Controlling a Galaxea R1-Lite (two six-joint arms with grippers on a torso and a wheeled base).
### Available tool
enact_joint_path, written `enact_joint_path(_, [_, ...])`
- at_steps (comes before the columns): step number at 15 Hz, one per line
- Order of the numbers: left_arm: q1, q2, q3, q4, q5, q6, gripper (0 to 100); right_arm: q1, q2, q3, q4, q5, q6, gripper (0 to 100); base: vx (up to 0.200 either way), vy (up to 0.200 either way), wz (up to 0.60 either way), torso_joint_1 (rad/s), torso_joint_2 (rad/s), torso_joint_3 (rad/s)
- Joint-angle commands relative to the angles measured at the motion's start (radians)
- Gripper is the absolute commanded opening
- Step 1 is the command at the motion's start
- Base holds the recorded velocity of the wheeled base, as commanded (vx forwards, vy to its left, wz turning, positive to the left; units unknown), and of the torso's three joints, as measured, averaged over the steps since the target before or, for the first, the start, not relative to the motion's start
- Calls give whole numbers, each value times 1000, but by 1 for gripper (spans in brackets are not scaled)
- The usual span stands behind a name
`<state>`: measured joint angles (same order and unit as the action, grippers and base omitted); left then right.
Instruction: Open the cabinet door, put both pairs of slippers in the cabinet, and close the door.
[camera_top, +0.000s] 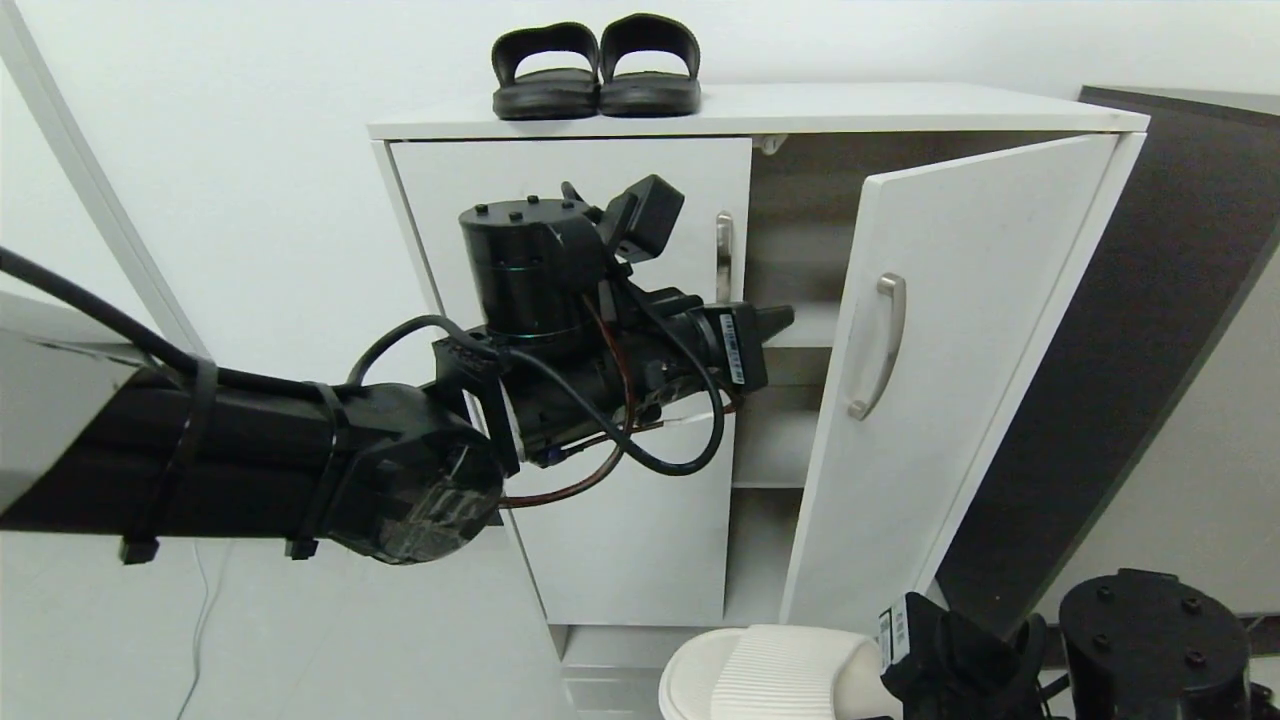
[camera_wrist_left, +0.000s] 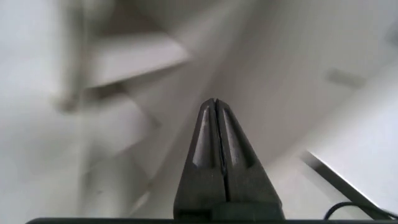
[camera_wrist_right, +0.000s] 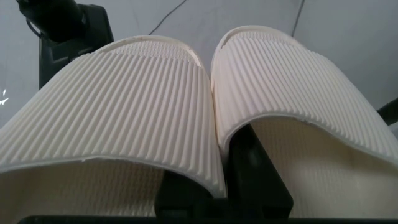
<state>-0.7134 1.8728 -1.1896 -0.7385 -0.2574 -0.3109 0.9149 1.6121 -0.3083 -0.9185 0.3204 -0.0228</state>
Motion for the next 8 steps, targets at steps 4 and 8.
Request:
enact_joint_path(4, [-126,43,-18,-28,-22,3,0,10,3,5,1,0,0,0,-200,0,0,1,2,1])
enact_joint_path(8, [-158,17,1,-91,-11,6,0,12,3,11,-2,-1,0,0,0,0,0,0,0,0])
